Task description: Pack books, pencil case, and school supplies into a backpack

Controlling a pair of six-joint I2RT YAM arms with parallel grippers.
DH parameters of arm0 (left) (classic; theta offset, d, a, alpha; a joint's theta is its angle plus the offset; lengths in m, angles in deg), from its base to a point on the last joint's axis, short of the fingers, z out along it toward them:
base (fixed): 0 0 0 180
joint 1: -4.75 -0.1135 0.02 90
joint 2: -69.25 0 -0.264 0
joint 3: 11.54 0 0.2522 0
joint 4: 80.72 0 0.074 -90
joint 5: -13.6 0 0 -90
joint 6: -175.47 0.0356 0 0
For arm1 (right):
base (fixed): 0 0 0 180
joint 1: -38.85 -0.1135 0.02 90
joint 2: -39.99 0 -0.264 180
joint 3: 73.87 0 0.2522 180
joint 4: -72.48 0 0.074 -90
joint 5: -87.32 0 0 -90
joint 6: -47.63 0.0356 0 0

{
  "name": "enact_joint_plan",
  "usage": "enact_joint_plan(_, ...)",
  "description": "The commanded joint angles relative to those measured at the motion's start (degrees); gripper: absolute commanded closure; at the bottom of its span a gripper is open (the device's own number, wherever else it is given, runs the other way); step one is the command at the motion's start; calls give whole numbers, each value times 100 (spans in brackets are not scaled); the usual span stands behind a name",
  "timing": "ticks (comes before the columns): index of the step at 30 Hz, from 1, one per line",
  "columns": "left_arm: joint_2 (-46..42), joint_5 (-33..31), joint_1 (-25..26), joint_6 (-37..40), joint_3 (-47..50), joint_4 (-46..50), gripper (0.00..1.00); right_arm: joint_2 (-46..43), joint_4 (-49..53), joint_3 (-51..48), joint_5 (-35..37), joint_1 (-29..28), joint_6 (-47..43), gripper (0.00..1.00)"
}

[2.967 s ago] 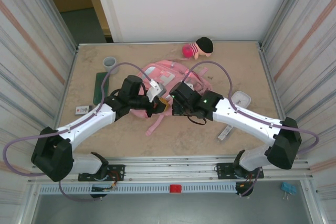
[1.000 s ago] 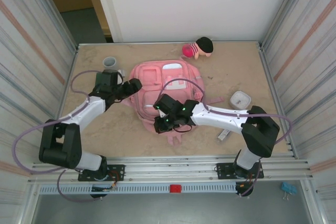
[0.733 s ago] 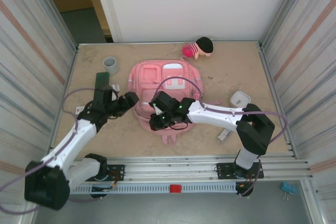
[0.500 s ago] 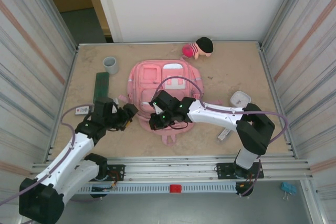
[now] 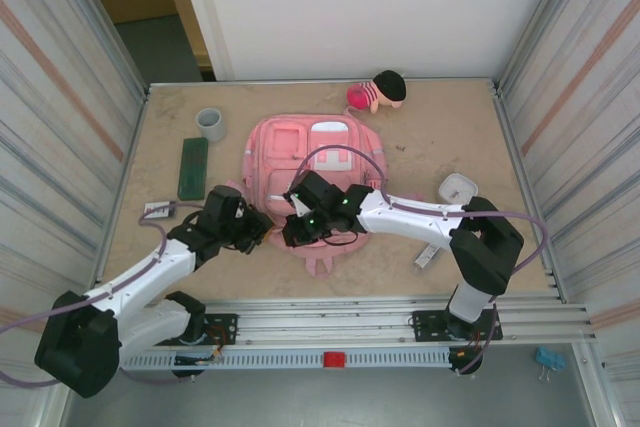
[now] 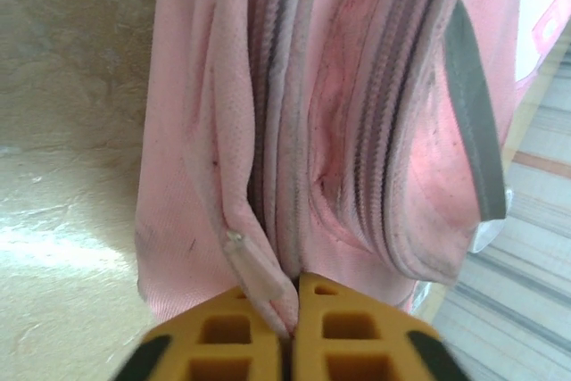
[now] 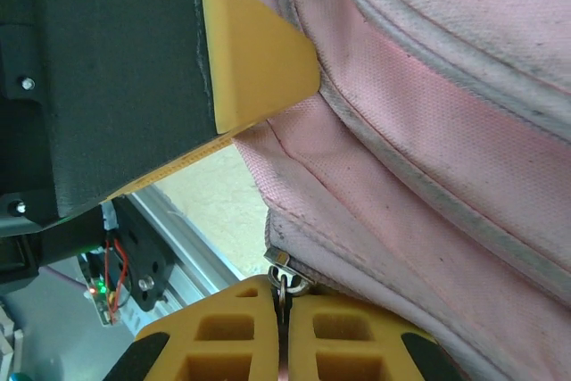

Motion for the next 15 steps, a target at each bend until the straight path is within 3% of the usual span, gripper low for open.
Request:
enact_joint_plan(1,38,-551,-188,499,-271,381,100,-448,30,-198,-177,150,-124,100)
enact_joint_plan(10,-426,-512,-1237,1677,-460,1418,100,-1535,1158,-1105,-222,1334,-766,100)
enact_joint_plan(15,-507,-415,-1386,1971,-530,1467,100,-1663,1263,-1152,-410,1679,-990,100)
